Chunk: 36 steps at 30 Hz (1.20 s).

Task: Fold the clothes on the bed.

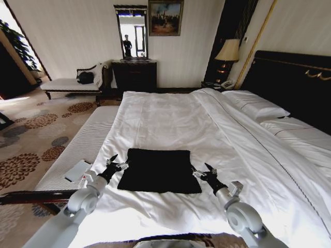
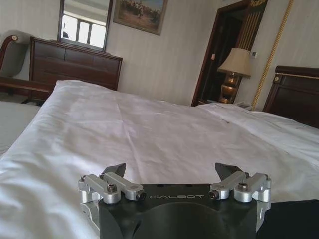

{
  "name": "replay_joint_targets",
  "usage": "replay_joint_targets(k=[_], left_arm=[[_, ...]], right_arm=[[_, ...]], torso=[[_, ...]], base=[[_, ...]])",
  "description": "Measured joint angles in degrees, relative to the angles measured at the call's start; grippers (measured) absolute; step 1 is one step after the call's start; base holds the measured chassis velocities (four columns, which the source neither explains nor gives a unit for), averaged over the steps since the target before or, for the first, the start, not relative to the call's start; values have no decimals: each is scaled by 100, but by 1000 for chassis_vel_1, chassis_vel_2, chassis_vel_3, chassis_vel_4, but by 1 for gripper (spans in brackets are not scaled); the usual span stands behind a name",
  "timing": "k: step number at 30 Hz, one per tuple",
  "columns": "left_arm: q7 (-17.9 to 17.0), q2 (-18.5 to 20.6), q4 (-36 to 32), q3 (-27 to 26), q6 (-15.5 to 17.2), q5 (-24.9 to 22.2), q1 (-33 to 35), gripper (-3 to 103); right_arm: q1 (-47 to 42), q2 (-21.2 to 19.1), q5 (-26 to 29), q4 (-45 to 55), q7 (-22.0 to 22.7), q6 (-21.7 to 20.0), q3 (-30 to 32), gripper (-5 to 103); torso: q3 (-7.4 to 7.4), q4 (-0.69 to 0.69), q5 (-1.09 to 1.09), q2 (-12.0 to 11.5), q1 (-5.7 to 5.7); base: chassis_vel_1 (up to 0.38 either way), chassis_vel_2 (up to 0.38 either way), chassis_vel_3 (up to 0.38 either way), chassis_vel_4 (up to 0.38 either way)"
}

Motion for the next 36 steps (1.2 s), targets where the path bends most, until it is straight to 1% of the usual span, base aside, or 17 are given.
replay_joint_targets(k=[1,2,4,8,10,11,15,17,19,22,23,26,28,31,32,35,36], left_arm=[[-2,-18,381,189,71,-116,-378,100],[-2,-18,381,189,71,-116,-378,100],[-2,-51,797,383,166,-255,-760,100],[-1,-123,1493,702,283,-425,-1321,100],[0,-195,1903,910,295,-433,-1666,100],[0,-195,1903,910,295,-433,-1666,100],[1,-422,2549,1274,296,-431,-2163,100],[1,-483,2659,1344,297,-425,-2242,101],[2,-657,2936,1514,309,-417,-2434,98],[3,-868,3300,1713,354,-418,-2649,88],[3,-868,3300,1713,354,-418,-2649,88],[3,-1024,3547,1886,367,-400,-2785,76],[3,-1055,3569,1919,367,-391,-2800,76],[3,-1120,3561,2009,367,-371,-2819,60],[3,-1120,3561,2009,367,-371,-2819,60],[4,-1077,3401,2033,367,-372,-2738,44],[4,-1077,3401,2033,367,-372,-2738,44]], right_arm=[[-33,-26,32,5,20,-18,93,100],[-33,-26,32,5,20,-18,93,100],[-59,-51,58,6,43,-41,166,100],[-82,-77,75,-44,68,-79,239,100],[-104,-77,83,-93,89,-99,284,100],[-104,-77,83,-93,89,-99,284,100],[-68,-98,123,-176,132,-167,292,100],[-50,-106,135,-189,143,-180,282,100],[10,-140,171,-233,179,-216,258,100],[57,-207,261,-271,213,-256,254,100],[57,-207,261,-271,213,-256,254,100],[80,-277,353,-305,238,-273,286,100],[84,-290,378,-308,243,-277,295,100],[103,-320,439,-309,267,-298,313,100],[103,-320,439,-309,267,-298,313,100],[139,-323,468,-309,291,-324,294,100],[139,-323,468,-309,291,-324,294,100]], torso=[[0,1,-1,0,0],[0,1,-1,0,0],[1,0,-2,0,0],[1,6,-2,0,0],[0,2,0,0,0],[0,2,0,0,0],[0,4,0,0,0],[0,4,0,0,0],[0,3,-1,0,0],[0,2,-1,0,0],[0,2,-1,0,0],[0,3,0,0,0],[0,3,0,0,0],[0,3,0,1,-1],[0,3,0,1,-1],[-1,2,0,1,-1],[-1,2,0,1,-1]], base=[[0,0,0,0],[0,0,0,0],[0,0,0,0],[0,0,0,0],[0,0,0,0],[0,0,0,0],[0,0,0,0],[0,0,0,0],[0,0,0,0],[0,0,0,0],[0,0,0,0],[0,0,0,0],[0,0,0,0],[0,0,0,0],[0,0,0,0],[0,0,0,0],[0,0,0,0]])
